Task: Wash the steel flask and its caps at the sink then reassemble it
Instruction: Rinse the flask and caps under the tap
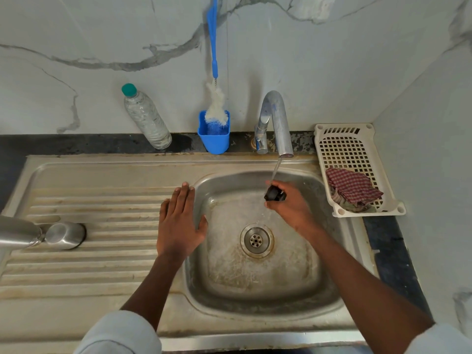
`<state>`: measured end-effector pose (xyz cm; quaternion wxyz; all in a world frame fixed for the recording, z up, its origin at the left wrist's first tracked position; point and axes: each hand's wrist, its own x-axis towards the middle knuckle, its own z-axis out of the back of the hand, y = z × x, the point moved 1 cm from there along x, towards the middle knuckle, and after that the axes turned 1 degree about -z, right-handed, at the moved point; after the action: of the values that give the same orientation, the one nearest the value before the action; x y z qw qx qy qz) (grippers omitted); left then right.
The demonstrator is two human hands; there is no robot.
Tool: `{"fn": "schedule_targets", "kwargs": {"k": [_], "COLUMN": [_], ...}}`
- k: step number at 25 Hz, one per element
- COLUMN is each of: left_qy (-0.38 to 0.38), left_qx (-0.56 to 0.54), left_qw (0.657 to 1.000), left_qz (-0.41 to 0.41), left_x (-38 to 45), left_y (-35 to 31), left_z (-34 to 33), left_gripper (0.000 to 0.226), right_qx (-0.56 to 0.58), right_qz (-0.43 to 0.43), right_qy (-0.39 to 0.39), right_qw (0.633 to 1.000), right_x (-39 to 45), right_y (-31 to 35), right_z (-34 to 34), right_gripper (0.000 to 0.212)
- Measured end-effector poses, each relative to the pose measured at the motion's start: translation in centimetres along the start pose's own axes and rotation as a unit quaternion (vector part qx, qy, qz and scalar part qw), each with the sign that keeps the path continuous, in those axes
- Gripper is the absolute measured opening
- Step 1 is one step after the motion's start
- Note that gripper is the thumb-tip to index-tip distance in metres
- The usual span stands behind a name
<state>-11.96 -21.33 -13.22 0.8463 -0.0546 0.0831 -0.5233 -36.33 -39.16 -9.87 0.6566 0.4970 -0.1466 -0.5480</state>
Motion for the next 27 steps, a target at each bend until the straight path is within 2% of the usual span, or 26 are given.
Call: {"fn": "schedule_targets", "kwargs": {"k": [2,4,7,10,16,18,21,24,26,27], "left_qy": [0.001,0.001,-0.003,-0.002,0.0,0.001,0.001,-0.002,0.0,0.0], "left_qx": [0.002,0.001,-0.002,0.001,0.002,0.001,0.003,0.0,-0.001,-0.002], "left_qw": [1.0,1.0,1.0,1.0,1.0,1.0,1.0,1.0,1.0,1.0], "left_qz": [0.0,0.002,0.0,0.0,0.003,0.003,0.003,0.0,-0.002,-0.001], "left_x": [0.0,0.0,-0.1,-0.1,0.0,0.0,0.0,0.0,0.0,-0.1], "left_y": [0.0,0.0,-0.1,0.0,-0.1,-0.1,-0.1,0.0,-0.1,-0.1], "left_z": [0.0,0.0,0.1,0.1,0.1,0.1,0.0,0.1,0.2,0.2], "left_gripper": [0.086,0.086,0.085,0.086,0.086,0.085,0.085,0.085,0.084,0.084], "right_qx": [-0.139,-0.157,0.003,0.066,0.213,0.172,0.049,-0.044,-0.062,-0.033], "right_qz": [0.07,0.102,0.083,0.067,-0.006,0.021,0.097,0.122,0.134,0.121], "right_qy": [-0.017,-0.028,-0.012,0.017,-0.066,-0.058,-0.026,-0.06,-0.084,-0.077], "right_qw": [0.988,0.982,0.996,0.995,0.975,0.983,0.994,0.99,0.985,0.989], "right_x": [0.8,1.1,0.5,-1.1,-2.2,-1.9,-2.4,-2.5,-1.8,-1.4], "right_y": [0.3,0.5,1.0,0.3,-0.4,0.5,1.0,0.4,0.7,1.0], "right_z": [-0.6,-1.3,-1.6,-1.2,-1.2,-1.4,-1.6,-1.4,-1.1,-1.0], "right_gripper": [0.069,0.073,0.066,0.064,0.061,0.062,0.069,0.074,0.066,0.062]}}
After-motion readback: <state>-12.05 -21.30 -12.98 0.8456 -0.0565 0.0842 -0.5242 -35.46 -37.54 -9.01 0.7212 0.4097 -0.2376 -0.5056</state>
